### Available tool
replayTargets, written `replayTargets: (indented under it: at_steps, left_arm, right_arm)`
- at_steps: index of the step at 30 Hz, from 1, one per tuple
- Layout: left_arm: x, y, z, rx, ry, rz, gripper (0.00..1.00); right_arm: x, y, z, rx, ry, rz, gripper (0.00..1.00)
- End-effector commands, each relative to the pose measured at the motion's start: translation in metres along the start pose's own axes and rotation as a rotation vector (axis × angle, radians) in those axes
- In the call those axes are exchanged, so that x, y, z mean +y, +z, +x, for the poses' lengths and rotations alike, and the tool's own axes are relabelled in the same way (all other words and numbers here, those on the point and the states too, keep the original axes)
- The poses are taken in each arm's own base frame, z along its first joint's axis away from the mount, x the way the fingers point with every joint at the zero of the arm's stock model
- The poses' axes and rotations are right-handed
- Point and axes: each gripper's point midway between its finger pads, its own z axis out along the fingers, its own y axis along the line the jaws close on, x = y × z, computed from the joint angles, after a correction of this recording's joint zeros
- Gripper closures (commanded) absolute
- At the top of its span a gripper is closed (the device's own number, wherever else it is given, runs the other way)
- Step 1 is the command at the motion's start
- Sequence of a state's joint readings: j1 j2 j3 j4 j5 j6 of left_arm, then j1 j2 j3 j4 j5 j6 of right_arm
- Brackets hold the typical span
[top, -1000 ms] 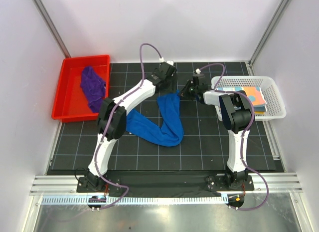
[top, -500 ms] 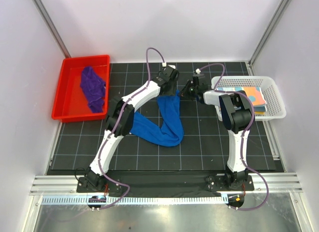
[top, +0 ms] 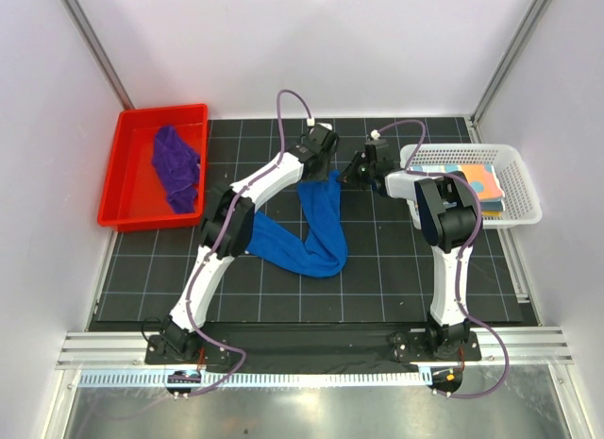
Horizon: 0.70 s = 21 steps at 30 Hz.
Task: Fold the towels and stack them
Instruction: Flatten out the crumpled towel
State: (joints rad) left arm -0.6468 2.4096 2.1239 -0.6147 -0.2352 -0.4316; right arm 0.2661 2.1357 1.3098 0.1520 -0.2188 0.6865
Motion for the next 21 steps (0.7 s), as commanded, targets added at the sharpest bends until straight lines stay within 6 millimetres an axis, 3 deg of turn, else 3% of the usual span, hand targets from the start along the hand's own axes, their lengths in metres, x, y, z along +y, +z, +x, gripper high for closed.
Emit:
replayTargets:
  at_steps: [1,16,21]
  left_arm:
    - [-0.005,-0.006,-0.015,-0.032,0.014,0.013,0.64]
    - [0.000,-0.005,-0.012,-0.012,0.013,0.010,0.80]
    - [0.012,-0.012,-0.016,-0.023,-0.002,-0.011,1.00]
  right_arm:
    - [-0.035,-0.001,0.019,0.050,-0.013,0.123,0.99]
    - [-0.035,-0.001,0.019,0.049,-0.018,0.124,0.99]
    - [-0.035,-0.001,0.017,0.046,-0.024,0.127,0.99]
